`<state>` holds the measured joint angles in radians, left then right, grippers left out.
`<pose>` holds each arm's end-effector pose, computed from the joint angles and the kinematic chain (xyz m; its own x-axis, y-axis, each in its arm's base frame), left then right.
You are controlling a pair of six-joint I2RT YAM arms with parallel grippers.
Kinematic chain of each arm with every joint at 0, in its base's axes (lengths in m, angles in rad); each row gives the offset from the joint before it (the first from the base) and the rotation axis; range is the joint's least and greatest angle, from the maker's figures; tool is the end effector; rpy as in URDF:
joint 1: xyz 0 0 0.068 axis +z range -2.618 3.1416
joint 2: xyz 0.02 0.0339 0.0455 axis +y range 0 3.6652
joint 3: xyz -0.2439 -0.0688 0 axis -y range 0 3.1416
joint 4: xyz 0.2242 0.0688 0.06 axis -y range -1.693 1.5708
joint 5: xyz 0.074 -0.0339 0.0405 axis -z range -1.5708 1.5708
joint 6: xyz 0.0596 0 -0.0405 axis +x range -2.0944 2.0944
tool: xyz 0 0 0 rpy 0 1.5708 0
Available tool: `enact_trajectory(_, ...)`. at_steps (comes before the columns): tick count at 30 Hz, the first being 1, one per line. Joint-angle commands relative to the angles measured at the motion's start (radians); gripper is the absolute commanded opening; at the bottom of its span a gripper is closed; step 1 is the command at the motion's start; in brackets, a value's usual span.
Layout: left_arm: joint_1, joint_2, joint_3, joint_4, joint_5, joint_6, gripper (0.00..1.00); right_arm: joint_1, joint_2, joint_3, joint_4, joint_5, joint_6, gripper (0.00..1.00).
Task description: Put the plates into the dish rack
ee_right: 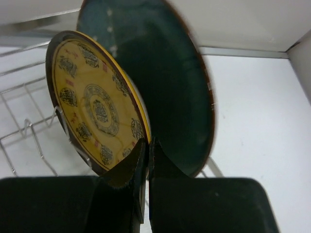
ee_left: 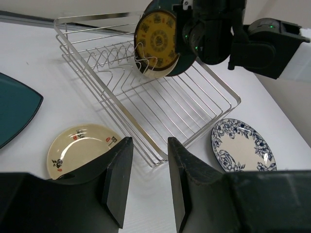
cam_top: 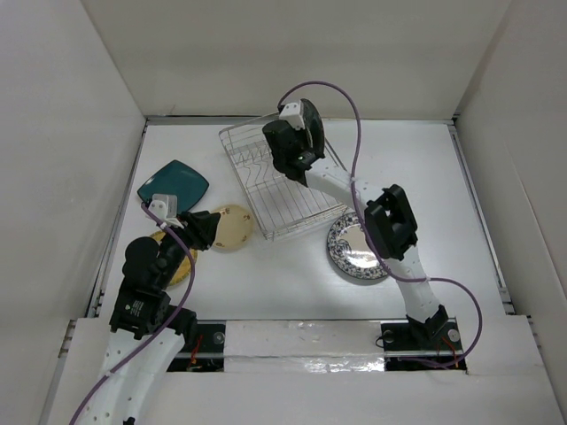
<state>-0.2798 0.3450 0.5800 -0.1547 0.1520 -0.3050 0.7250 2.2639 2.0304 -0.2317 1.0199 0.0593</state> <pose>0.1196 -0.0438 0.3172 -0.0520 -0.2939 -0.9544 0.4219 0.8598 -0.2877 0.4093 0.2948 0.2604 -0.3220 -0.2438 -0.9148 0.2424 0.9128 -0.3286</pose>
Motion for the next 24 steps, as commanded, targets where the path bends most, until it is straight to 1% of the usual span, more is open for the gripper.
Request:
enact_trajectory(1, 0.002, 0.009, 0.011, 0.034, -0.011, -0.002, 0.32, 0.014, 0.04, 0.068, -0.003, 0.012, 0.011, 0.0)
enact_trajectory(4, 0.002, 0.012, 0.011, 0.034, -0.014, -0.003, 0.33, 0.028, 0.077, 0.1, -0.003, 0.019, -0.01, 0.0)
enact_trajectory(5, 0.002, 0.017, 0.011, 0.034, -0.015, -0.005, 0.34, 0.028, 0.083, 0.1, 0.002, 0.02, -0.015, 0.02)
enact_trajectory(6, 0.002, 0.022, 0.012, 0.032, -0.02, -0.005, 0.34, 0.039, 0.082, 0.094, 0.006, 0.02, -0.015, 0.04)
enact_trajectory(7, 0.002, 0.025, 0.014, 0.029, -0.031, -0.006, 0.37, 0.039, 0.079, 0.087, 0.009, 0.014, -0.015, 0.1)
enact_trajectory(9, 0.002, 0.049, 0.018, 0.021, -0.049, -0.014, 0.4, 0.048, 0.054, 0.068, 0.012, 0.009, -0.006, 0.16)
enact_trajectory(10, 0.002, 0.06, 0.021, 0.017, -0.069, -0.014, 0.43, 0.048, 0.039, 0.041, 0.018, -0.001, -0.001, 0.31)
enact_trajectory(12, 0.002, 0.1, 0.029, 0.008, -0.086, -0.016, 0.46, 0.048, -0.015, 0.008, 0.017, -0.024, 0.017, 0.44)
enact_trajectory(13, 0.002, 0.113, 0.032, 0.004, -0.101, -0.017, 0.48, 0.048, -0.035, -0.018, 0.009, -0.052, 0.03, 0.54)
enact_trajectory(15, 0.002, 0.156, 0.037, -0.006, -0.118, -0.025, 0.49, 0.057, -0.085, -0.061, 0.005, -0.087, 0.062, 0.62)
enact_trajectory(16, 0.002, 0.167, 0.038, -0.008, -0.138, -0.029, 0.49, 0.057, -0.149, -0.125, 0.012, -0.145, 0.069, 0.68)
enact_trajectory(18, 0.002, 0.204, 0.047, -0.02, -0.17, -0.048, 0.49, 0.067, -0.228, -0.209, 0.046, -0.205, 0.121, 0.69)
enact_trajectory(19, 0.002, 0.213, 0.047, -0.025, -0.193, -0.055, 0.47, 0.08, -0.271, -0.264, 0.066, -0.24, 0.143, 0.69)
enact_trajectory(20, 0.002, 0.236, 0.047, -0.026, -0.204, -0.065, 0.46, 0.08, -0.367, -0.386, 0.092, -0.327, 0.161, 0.69)
enact_trajectory(21, 0.002, 0.247, 0.047, -0.037, -0.21, -0.074, 0.45, 0.096, -0.418, -0.454, 0.164, -0.38, 0.198, 0.69)
enact_trajectory(22, 0.002, 0.261, 0.049, -0.043, -0.224, -0.097, 0.42, 0.106, -0.466, -0.522, 0.204, -0.421, 0.215, 0.68)
enact_trajectory(23, 0.002, 0.296, 0.049, -0.051, -0.236, -0.114, 0.39, 0.134, -0.557, -0.588, 0.236, -0.485, 0.232, 0.63)
enact_trajectory(24, 0.002, 0.316, 0.055, -0.078, -0.249, -0.141, 0.35, 0.151, -0.601, -0.711, 0.312, -0.501, 0.252, 0.58)
